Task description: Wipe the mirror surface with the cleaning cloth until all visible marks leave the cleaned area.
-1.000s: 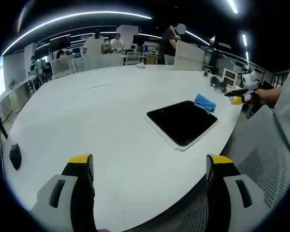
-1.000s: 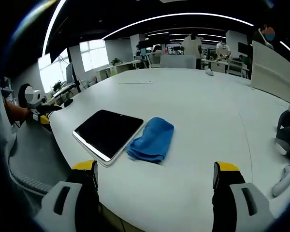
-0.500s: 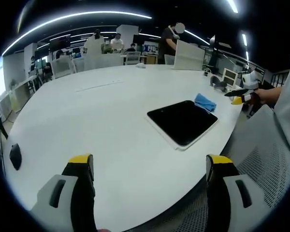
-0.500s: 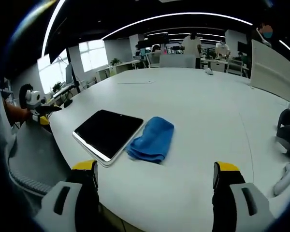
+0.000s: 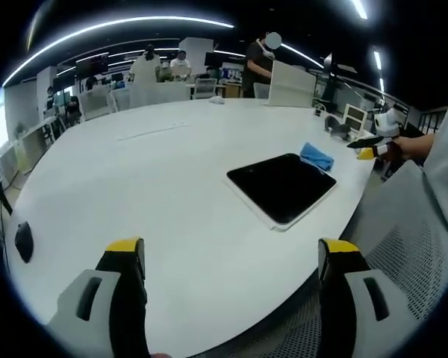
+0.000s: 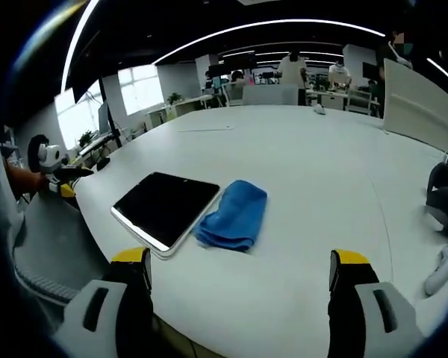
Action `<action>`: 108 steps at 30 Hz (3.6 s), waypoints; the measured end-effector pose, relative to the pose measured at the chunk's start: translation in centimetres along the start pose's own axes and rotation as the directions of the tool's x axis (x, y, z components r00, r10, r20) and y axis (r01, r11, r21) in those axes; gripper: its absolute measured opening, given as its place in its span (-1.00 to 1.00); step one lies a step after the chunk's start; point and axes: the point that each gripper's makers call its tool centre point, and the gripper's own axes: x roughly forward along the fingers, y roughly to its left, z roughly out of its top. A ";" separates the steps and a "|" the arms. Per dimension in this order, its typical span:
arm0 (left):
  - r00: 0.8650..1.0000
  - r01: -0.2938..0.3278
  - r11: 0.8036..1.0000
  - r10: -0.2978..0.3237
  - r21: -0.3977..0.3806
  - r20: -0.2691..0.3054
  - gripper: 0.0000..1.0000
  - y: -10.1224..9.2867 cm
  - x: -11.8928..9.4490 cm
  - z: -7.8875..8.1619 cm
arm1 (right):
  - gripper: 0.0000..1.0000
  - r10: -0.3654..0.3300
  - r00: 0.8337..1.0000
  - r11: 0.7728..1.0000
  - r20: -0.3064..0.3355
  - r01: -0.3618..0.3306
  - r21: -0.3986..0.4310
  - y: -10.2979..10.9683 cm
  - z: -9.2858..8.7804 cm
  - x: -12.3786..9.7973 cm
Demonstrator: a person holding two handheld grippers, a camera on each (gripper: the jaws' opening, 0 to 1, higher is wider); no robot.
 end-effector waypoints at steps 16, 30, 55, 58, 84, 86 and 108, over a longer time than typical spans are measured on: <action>1.000 -0.002 1.000 0.002 0.006 -0.005 0.91 0.1 0.0 -0.2 | 0.97 -0.005 1.000 1.000 0.000 0.005 0.005 0.1 -0.1 -0.2; 1.000 -0.004 1.000 0.004 0.011 -0.007 0.89 -0.3 -0.1 0.1 | 0.97 -0.045 0.999 0.996 0.028 0.042 0.084 -0.2 1.5 -0.1; 1.000 -0.003 1.000 0.003 0.024 -0.011 0.87 -0.2 -0.1 -0.1 | 0.88 -0.095 0.995 0.989 -0.023 0.097 0.114 -0.8 6.4 3.4; 1.000 -0.008 1.000 0.008 0.030 -0.015 0.86 -0.1 -0.2 -0.1 | 0.86 -0.103 0.994 0.988 -0.038 0.107 0.113 -1.0 6.7 3.8; 1.000 -0.013 1.000 0.013 0.021 0.001 0.84 0.3 -0.2 0.1 | -0.09 -0.134 0.973 0.987 -0.190 0.147 0.061 -0.9 2.4 10.1; 1.000 -0.013 1.000 0.013 0.021 0.001 0.84 0.2 -0.2 0.1 | -0.22 -0.135 0.971 0.988 -0.198 0.148 0.051 -0.7 2.2 10.4; 1.000 -0.017 1.000 0.017 0.017 0.003 0.83 0.2 -0.3 0.2 | -0.85 -0.209 0.932 0.976 -0.295 0.216 -0.009 -3.0 0.7 9.9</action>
